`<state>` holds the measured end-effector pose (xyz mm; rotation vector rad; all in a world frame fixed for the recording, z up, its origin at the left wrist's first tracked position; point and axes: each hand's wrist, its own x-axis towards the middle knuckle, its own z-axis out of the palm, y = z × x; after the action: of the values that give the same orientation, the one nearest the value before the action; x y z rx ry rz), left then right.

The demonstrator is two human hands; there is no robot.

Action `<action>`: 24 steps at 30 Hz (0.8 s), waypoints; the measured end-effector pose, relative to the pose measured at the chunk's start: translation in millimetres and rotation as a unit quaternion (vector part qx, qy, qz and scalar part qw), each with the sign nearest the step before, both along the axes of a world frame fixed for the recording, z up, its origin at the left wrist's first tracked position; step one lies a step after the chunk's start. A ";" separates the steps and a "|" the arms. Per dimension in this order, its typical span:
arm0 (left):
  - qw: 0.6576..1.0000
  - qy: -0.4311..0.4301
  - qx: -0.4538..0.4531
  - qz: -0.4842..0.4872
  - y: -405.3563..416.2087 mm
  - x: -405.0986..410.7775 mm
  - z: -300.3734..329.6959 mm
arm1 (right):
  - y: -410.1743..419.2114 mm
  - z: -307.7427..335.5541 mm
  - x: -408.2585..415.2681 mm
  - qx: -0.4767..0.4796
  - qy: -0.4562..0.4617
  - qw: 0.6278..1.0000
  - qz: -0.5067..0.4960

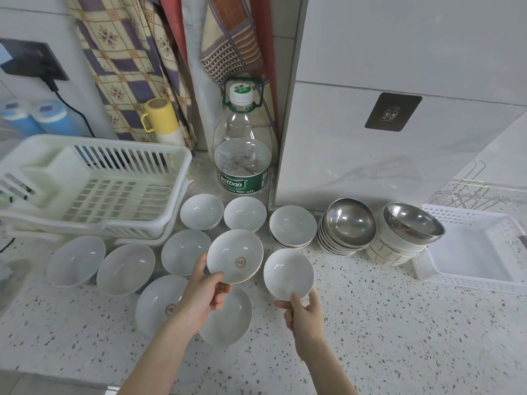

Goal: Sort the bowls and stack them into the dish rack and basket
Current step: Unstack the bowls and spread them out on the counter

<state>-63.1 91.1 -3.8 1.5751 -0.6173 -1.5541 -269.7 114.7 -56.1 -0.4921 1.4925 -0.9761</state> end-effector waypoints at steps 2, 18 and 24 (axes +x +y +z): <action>1.000 0.004 -0.005 -0.011 2.4 0.1 1.2 | 1.6 -0.2 0.9 0.015 -0.011 1.000 -0.005; 0.968 -0.041 -0.040 -0.243 64.6 -20.8 2.7 | 64.8 39.4 -5.8 -0.104 0.018 0.994 0.011; 0.962 -0.048 -0.048 -0.266 78.1 -30.3 -10.1 | 76.2 39.2 -9.6 -0.073 0.123 0.988 0.065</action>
<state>-93.4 169.2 -13.9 1.4880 -1.2292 -1.7999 -279.4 190.9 -16.9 -0.8303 1.5911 -0.9502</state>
